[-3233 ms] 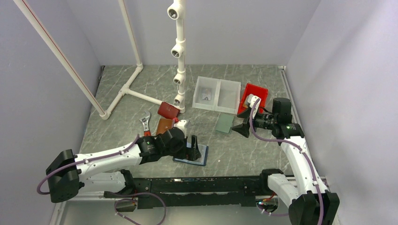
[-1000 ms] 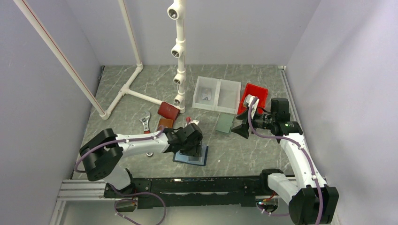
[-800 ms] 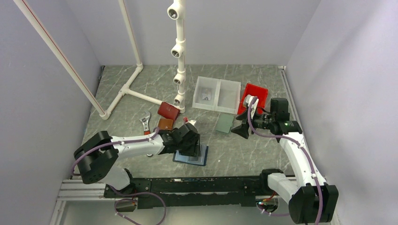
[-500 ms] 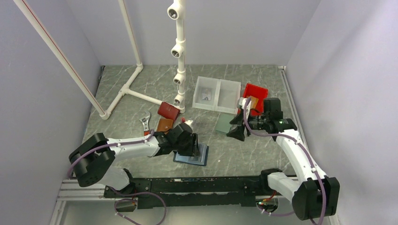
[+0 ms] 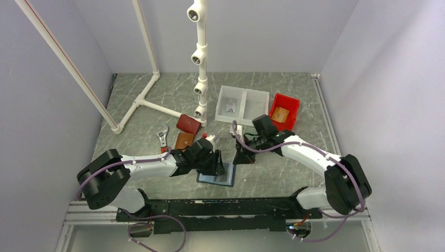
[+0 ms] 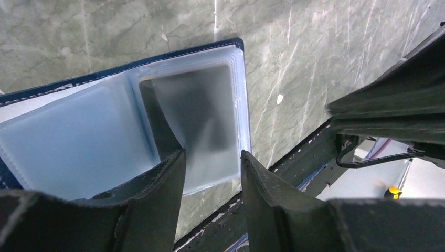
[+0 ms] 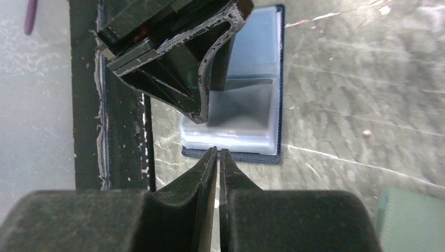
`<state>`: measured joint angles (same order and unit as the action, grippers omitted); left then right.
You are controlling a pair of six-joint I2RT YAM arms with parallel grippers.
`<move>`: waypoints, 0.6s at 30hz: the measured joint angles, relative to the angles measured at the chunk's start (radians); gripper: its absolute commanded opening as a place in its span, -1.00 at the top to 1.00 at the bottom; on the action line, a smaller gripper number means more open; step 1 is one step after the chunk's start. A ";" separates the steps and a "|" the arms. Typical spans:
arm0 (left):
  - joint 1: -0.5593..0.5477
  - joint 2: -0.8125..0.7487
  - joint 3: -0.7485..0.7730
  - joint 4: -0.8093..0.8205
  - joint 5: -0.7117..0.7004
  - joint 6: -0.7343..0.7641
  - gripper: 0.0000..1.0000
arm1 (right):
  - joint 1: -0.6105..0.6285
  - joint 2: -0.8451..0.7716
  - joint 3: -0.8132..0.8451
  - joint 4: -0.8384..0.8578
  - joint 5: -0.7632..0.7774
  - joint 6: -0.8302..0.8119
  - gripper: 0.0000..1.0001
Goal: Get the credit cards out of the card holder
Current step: Remove the credit card from the card holder.
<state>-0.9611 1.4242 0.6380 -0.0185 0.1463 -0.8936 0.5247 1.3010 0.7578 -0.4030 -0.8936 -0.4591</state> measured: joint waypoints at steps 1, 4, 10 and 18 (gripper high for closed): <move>0.000 0.000 -0.005 0.008 0.003 -0.002 0.05 | 0.026 0.021 0.000 0.002 0.025 0.000 0.87; 0.005 0.002 -0.017 0.034 0.019 -0.011 0.05 | 0.091 0.062 0.002 0.009 0.096 -0.002 0.90; 0.011 0.006 -0.042 0.088 0.041 -0.022 0.04 | 0.156 0.125 0.037 0.014 0.218 -0.008 0.90; 0.014 0.004 -0.048 0.097 0.039 -0.048 -0.07 | 0.161 0.189 0.079 0.005 0.254 -0.012 0.87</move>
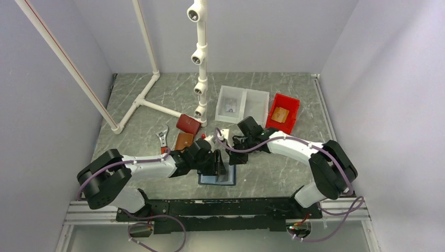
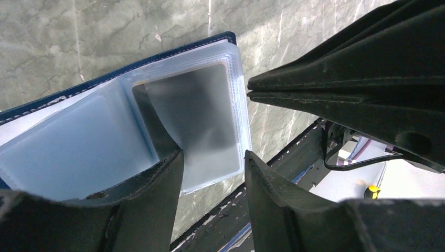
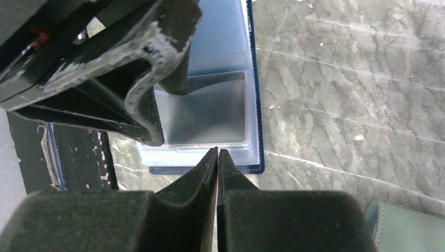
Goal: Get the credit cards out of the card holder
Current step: Remove the credit card from the card holder.
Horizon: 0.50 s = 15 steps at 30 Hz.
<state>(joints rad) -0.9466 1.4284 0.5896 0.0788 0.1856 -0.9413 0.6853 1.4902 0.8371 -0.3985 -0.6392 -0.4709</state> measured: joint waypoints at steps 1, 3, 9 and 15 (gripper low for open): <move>0.000 0.000 0.003 -0.006 -0.002 -0.001 -0.07 | 0.000 0.011 0.006 -0.003 0.001 0.000 0.87; 0.000 0.003 0.014 -0.030 -0.008 -0.004 -0.08 | 0.002 0.035 0.020 -0.012 0.003 0.000 0.87; 0.001 0.009 0.027 -0.078 -0.038 -0.005 -0.08 | 0.004 0.064 0.030 -0.023 0.011 0.000 0.86; 0.001 0.009 0.027 -0.123 -0.076 -0.005 -0.08 | 0.006 0.085 0.045 -0.032 0.013 0.000 0.85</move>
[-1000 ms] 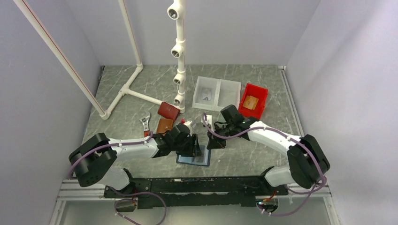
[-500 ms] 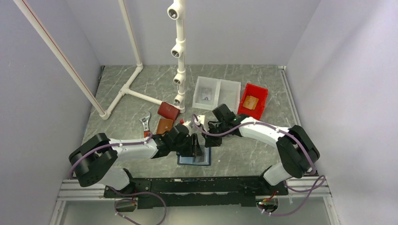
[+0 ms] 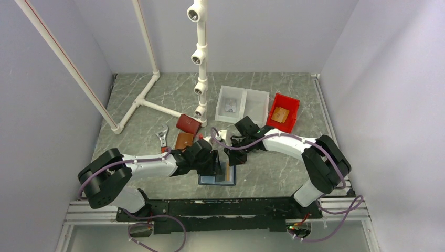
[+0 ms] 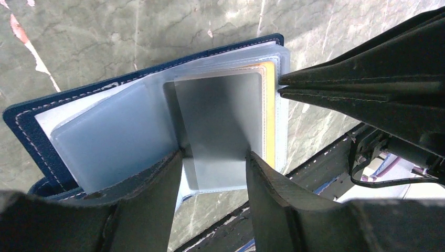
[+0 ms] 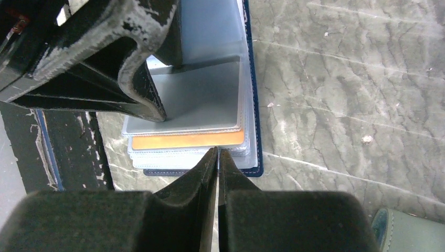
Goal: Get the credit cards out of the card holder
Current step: Remove the credit card from the card holder.
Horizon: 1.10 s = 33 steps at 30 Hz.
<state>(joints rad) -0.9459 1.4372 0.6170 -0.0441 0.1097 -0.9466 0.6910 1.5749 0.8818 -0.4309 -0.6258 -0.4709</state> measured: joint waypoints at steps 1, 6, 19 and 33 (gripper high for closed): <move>0.000 0.000 0.000 -0.003 -0.002 0.000 -0.08 | 0.001 0.004 0.002 -0.003 0.002 0.000 0.85; 0.000 0.002 0.000 -0.003 -0.002 0.000 -0.07 | 0.007 0.014 0.010 -0.014 0.013 0.000 0.83; 0.009 -0.010 -0.061 0.091 0.011 -0.008 0.20 | 0.011 0.016 0.038 -0.050 0.011 -0.014 0.74; 0.039 -0.011 -0.131 0.220 0.079 -0.021 0.28 | 0.003 -0.014 0.049 -0.094 -0.077 -0.043 0.71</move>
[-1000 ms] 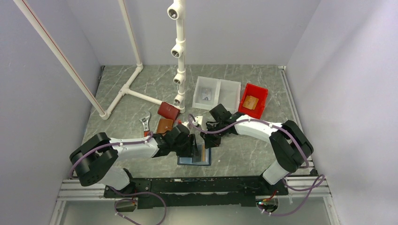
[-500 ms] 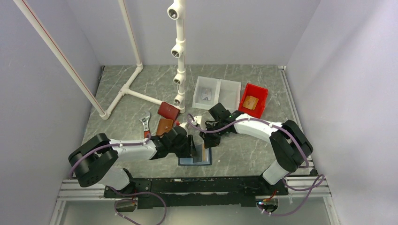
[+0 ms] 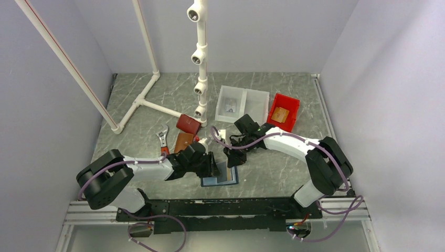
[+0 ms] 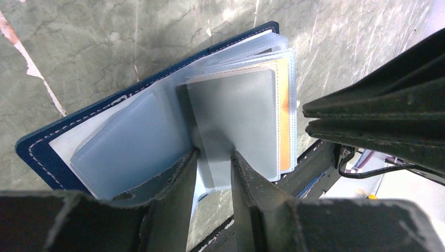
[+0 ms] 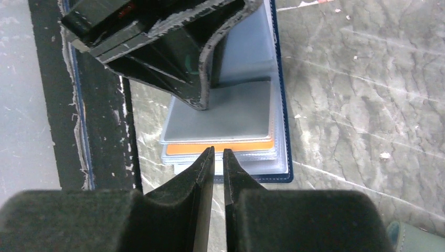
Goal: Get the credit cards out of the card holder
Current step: Remove the credit card from the card holder.
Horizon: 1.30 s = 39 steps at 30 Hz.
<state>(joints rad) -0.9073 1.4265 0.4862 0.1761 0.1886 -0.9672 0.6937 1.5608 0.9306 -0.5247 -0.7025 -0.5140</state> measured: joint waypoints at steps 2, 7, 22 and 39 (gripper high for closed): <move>0.001 0.000 -0.002 0.004 0.002 0.000 0.28 | 0.000 -0.007 0.001 -0.005 -0.016 -0.003 0.71; 0.005 0.000 -0.009 0.016 0.010 -0.001 0.29 | 0.000 -0.009 0.002 -0.012 -0.033 -0.013 0.71; 0.011 0.003 -0.024 0.048 0.027 -0.013 0.29 | 0.008 0.016 0.003 -0.027 -0.030 -0.028 0.72; 0.017 -0.018 -0.080 0.154 0.065 -0.032 -0.12 | 0.033 0.114 0.036 -0.024 0.013 -0.006 0.74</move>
<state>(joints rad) -0.8906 1.4086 0.4057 0.3298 0.2535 -0.9997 0.7265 1.6745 0.9668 -0.5491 -0.6891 -0.5205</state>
